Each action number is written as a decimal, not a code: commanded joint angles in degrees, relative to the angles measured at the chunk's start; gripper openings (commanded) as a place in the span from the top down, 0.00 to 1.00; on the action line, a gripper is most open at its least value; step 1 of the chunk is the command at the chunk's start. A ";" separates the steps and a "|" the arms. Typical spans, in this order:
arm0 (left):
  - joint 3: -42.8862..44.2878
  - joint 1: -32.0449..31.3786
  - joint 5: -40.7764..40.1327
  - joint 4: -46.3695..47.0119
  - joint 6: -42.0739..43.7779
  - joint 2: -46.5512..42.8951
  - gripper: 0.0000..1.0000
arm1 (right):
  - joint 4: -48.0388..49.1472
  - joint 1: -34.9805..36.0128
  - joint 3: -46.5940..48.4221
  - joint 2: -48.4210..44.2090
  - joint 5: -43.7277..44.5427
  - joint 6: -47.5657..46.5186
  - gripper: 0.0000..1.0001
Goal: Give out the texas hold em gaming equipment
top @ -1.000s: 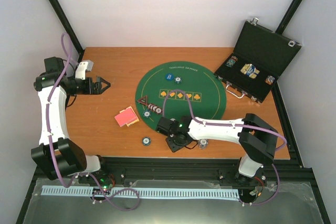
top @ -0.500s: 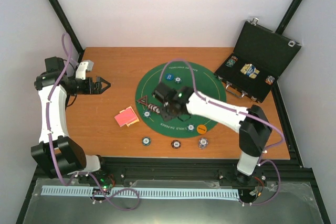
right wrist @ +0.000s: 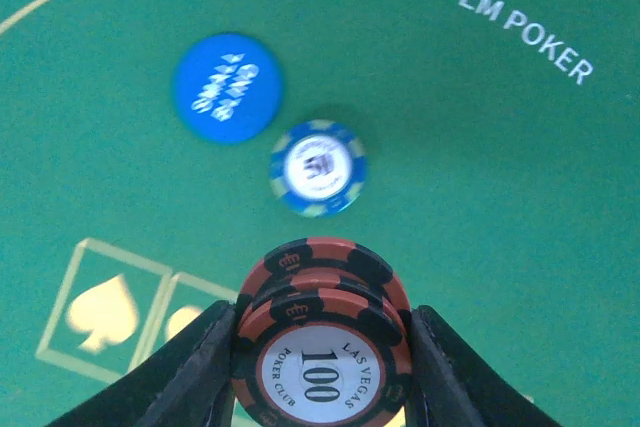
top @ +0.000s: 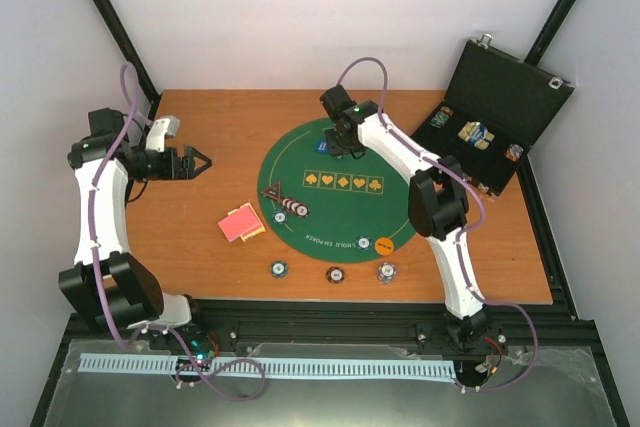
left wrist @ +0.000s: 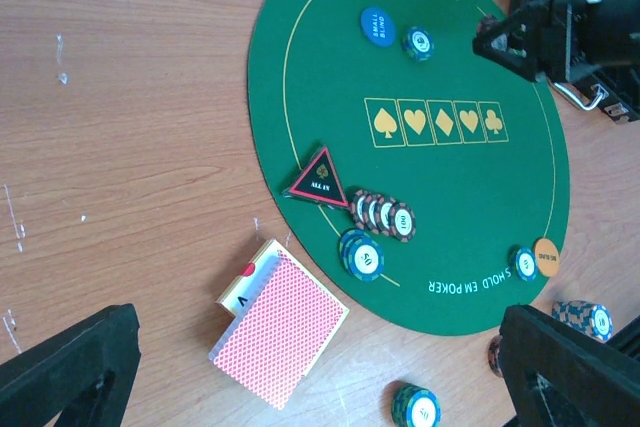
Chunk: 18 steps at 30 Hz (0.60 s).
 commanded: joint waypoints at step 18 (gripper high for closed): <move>0.35 0.54 3.81 1.12 1.82 1.42 0.00 | -2.41 -8.44 16.59 18.74 -3.80 -2.86 0.58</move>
